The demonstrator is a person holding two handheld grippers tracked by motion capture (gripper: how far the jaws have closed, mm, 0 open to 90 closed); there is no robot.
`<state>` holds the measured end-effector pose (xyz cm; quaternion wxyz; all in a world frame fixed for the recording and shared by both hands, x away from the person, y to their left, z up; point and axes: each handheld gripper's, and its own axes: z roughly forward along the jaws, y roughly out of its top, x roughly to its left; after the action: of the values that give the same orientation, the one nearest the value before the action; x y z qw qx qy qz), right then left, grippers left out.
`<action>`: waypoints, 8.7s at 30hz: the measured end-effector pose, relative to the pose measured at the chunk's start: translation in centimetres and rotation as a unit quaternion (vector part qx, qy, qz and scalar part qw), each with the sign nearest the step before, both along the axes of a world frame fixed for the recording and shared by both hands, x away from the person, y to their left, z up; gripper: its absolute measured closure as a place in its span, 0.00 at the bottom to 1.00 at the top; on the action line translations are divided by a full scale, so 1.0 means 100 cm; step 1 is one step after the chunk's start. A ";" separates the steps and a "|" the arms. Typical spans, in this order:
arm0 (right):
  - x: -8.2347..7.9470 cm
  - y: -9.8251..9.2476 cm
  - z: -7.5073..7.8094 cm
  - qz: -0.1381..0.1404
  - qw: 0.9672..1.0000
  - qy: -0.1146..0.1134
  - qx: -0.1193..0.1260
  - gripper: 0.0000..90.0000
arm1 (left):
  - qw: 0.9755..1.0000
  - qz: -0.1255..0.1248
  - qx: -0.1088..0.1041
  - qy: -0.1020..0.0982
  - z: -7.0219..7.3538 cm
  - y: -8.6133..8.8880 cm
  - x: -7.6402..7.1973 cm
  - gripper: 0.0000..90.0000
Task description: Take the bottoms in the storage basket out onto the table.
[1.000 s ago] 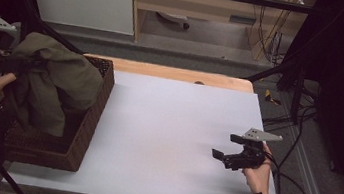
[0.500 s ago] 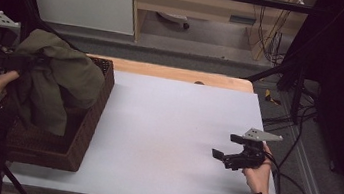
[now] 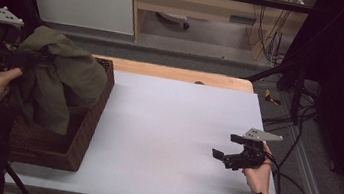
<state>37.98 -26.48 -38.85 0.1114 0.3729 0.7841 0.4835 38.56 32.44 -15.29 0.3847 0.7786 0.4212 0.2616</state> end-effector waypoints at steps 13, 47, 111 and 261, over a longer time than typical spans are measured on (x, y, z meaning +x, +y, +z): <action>0.000 0.000 0.000 0.000 1.000 0.000 0.000 0.01 | 1.000 -0.023 -0.002 0.002 0.006 -0.013 0.001 0.88; 0.000 -0.001 0.001 0.000 1.000 -0.001 0.001 0.01 | 0.997 -0.074 0.011 0.017 0.011 -0.066 0.008 0.88; -0.002 -0.004 0.003 -0.001 1.000 -0.005 0.006 0.01 | 0.982 -0.181 0.017 0.047 -0.018 -0.176 0.024 0.88; -0.001 -0.002 0.001 -0.001 1.000 -0.002 0.001 0.01 | 0.985 -0.145 0.045 0.076 -0.126 -0.125 0.004 0.01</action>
<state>37.83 -26.71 -38.72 0.1131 0.3732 0.7827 0.4850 38.98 19.96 -27.89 0.3501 0.8655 0.3199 0.1616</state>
